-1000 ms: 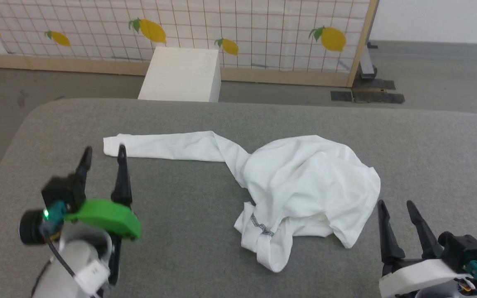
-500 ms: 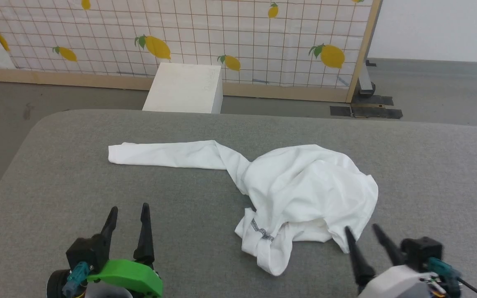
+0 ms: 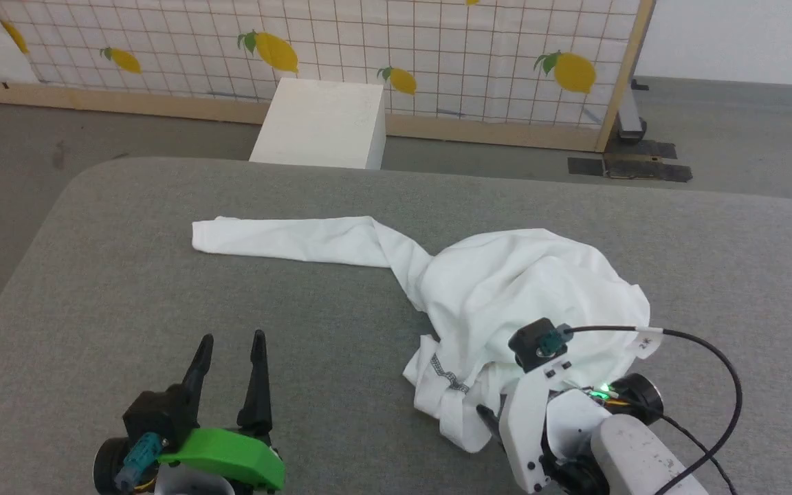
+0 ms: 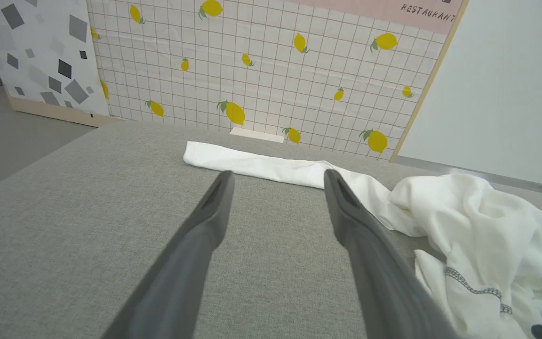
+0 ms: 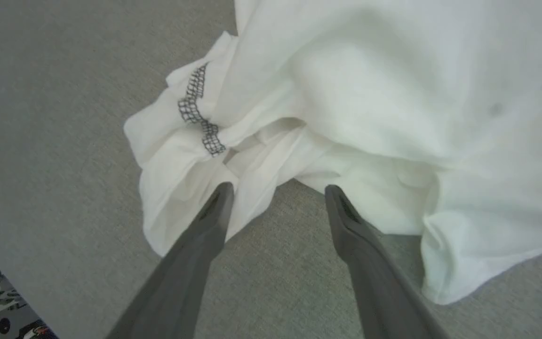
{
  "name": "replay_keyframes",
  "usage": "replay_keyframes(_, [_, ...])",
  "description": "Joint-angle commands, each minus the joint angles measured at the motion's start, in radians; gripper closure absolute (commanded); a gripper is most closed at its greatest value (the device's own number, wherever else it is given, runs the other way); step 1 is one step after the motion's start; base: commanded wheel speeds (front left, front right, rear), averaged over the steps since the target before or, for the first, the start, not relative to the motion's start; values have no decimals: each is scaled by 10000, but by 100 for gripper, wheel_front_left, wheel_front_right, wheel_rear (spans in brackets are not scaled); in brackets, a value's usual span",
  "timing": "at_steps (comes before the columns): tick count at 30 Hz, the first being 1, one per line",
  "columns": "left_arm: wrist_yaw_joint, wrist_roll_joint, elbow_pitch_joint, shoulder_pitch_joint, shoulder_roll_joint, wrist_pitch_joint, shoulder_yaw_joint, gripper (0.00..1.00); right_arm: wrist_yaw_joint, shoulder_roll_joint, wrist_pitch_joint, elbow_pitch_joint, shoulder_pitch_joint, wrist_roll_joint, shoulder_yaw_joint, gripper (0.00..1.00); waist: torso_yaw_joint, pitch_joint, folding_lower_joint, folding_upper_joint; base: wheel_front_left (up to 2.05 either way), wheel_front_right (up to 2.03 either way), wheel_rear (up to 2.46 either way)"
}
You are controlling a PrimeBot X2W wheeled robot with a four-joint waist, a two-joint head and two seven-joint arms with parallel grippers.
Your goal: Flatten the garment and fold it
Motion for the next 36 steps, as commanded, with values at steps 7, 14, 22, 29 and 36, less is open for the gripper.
replay_keyframes(7, [-218,140,84,-256,-197,-47,207,0,-15,-3,-142,1335,-599,235,468,100,485,556,0,0,0,0,0])
replay_keyframes(14, [-270,203,47,-211,-385,-47,518,0,-15,-70,-938,844,-880,642,-731,100,146,596,0,0,0,0,0])
replay_keyframes(22, [-427,392,-38,-324,-540,-47,695,0,-15,-1708,-689,-1178,-442,276,-4952,100,-158,585,0,0,0,0,0])
replay_keyframes(29, [-601,505,90,-428,-617,-47,781,0,-15,-2151,-369,-935,-2,-1724,-8196,100,-66,762,0,0,0,0,0])
replay_keyframes(36, [-645,511,270,-217,-626,-47,1004,0,-15,-1149,-721,-615,-12,-2719,-9904,0,-122,619,0,0,0,0,0])
